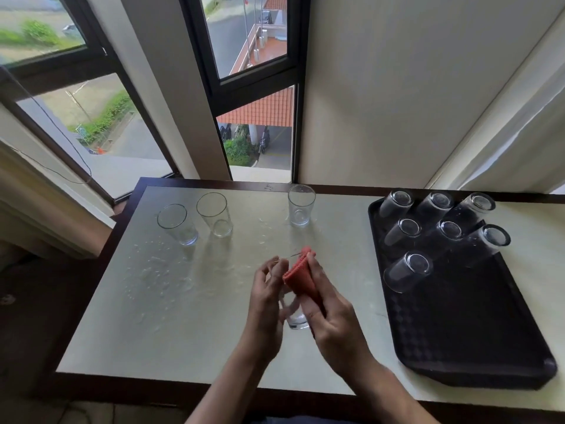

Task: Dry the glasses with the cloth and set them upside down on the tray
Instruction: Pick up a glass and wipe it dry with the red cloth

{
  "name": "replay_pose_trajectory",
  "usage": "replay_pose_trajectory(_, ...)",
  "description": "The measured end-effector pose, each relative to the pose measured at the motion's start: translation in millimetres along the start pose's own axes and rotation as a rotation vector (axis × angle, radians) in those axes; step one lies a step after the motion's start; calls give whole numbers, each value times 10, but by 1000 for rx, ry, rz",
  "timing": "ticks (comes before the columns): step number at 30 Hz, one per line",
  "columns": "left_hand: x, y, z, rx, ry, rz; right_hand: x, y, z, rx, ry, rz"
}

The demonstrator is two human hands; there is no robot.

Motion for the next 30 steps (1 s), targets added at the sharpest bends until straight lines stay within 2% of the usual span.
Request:
replay_pose_trajectory(2,-143,30,-133,11,47,13,-9,46,-72,-92,12,53)
replay_pose_trajectory(6,-325,124,-250,63,58,32,224,0,49,199,-99,-97)
replay_pose_trajectory(9,-363,112,-280,85,57,29,319,45,67,357,-130,-96)
replay_pose_trajectory(11,-319,62,-225,54,34,8,167,139,-2,275,-125,-43)
replay_pose_trajectory(14,-207,-50,-57,-30,-67,-33,-173,231,-161,-39,-116,30)
replay_pose_trajectory(16,-169,-141,0,-20,-94,-59,-252,260,-239,-87,-74,74)
replay_pose_trajectory(18,-187,-173,-41,35,-62,-72,-102,207,-188,16,-61,27)
replay_pose_trajectory(21,-299,-116,-230,89,44,-60,271,91,27,391,-130,-125)
replay_pose_trajectory(22,-339,-97,-290,99,73,-60,347,105,86,393,-146,-131)
replay_pose_trajectory(25,-352,-63,-323,83,107,-34,241,199,97,257,-187,-86)
replay_pose_trajectory(28,-301,-39,-294,-136,180,77,-116,422,-51,52,-155,24)
replay_pose_trajectory(30,-253,-65,-249,-164,174,49,-225,480,-97,-121,-153,101)
Point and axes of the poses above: each hand's wrist, its own x-axis towards the middle knuckle, its own z-axis out of the back of the hand, y = z × x, the point moved 9 cm from there along x, towards the middle knuckle, and after that the axes turned 3 degrees about z, right-handed, at the moved point
